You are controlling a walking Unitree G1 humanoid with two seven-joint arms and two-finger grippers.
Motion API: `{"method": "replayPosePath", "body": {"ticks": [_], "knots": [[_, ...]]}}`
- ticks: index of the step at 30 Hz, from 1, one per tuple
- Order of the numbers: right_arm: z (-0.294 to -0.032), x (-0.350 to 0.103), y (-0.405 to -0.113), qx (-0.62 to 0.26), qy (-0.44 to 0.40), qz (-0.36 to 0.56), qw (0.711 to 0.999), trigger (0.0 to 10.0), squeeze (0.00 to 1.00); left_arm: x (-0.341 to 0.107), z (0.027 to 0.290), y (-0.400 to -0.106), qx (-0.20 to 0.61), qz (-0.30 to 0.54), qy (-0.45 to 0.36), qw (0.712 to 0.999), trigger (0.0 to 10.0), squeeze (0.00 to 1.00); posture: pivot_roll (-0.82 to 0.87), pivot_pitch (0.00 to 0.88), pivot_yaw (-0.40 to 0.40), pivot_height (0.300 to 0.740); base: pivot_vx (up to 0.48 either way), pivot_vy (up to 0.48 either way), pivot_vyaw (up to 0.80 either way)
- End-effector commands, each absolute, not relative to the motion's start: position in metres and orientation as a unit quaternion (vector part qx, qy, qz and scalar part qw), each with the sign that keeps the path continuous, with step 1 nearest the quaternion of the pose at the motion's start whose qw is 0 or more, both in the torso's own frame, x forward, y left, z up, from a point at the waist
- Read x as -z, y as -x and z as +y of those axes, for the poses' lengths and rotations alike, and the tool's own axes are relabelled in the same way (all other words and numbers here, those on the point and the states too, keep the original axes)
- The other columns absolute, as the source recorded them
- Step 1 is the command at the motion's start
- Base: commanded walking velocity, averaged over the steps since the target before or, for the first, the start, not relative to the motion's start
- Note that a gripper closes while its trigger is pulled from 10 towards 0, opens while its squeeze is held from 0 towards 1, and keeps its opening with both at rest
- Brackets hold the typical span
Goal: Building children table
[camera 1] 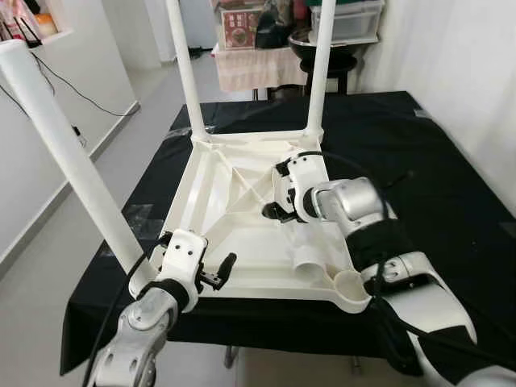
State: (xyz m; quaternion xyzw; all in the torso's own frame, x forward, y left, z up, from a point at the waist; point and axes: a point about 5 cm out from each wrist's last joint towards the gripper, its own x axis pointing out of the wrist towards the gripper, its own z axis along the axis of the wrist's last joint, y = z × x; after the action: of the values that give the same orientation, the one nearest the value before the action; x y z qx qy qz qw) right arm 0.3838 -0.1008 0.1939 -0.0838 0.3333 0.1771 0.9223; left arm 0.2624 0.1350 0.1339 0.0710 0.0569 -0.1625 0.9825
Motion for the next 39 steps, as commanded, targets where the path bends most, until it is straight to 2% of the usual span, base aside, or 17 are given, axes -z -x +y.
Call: {"method": "replayPosePath", "body": {"ticks": [1,12,19,25,26,39], "knots": [[-0.1,-0.185,-0.382,-0.16,0.065,0.365,0.915,10.0,0.0,-0.135,0.136,-0.262,0.16,0.062,-0.076,0.982,10.0,0.0,-0.08,0.0,0.03,0.74,0.0,0.0,0.0],[-0.111,-0.179,-0.387,-0.117,0.074,0.379,0.915,10.0,0.0,-0.136,0.134,-0.261,0.161,0.063,-0.071,0.982,10.0,0.0,-0.08,0.0,0.019,0.74,0.0,0.0,0.0],[-0.13,-0.171,-0.389,-0.066,0.11,0.388,0.913,10.0,0.0,-0.137,0.131,-0.259,0.159,0.06,-0.065,0.983,10.0,0.0,-0.08,0.0,0.004,0.74,0.0,0.0,0.0],[-0.136,-0.166,-0.388,-0.055,0.118,0.395,0.909,10.0,0.0,-0.137,0.131,-0.259,0.16,0.059,-0.064,0.983,10.0,0.0,-0.08,0.0,0.0,0.74,0.0,0.0,0.0],[-0.138,-0.164,-0.387,-0.052,0.121,0.397,0.908,0.0,0.0,-0.138,0.13,-0.259,0.16,0.059,-0.063,0.983,10.0,0.0,-0.08,0.0,-0.001,0.74,0.0,0.0,0.0],[-0.141,-0.158,-0.388,-0.046,0.166,0.392,0.904,0.0,0.0,-0.139,0.131,-0.259,0.16,0.057,-0.065,0.983,10.0,0.0,-0.07,0.0,-0.002,0.74,0.0,0.0,0.0]]}}
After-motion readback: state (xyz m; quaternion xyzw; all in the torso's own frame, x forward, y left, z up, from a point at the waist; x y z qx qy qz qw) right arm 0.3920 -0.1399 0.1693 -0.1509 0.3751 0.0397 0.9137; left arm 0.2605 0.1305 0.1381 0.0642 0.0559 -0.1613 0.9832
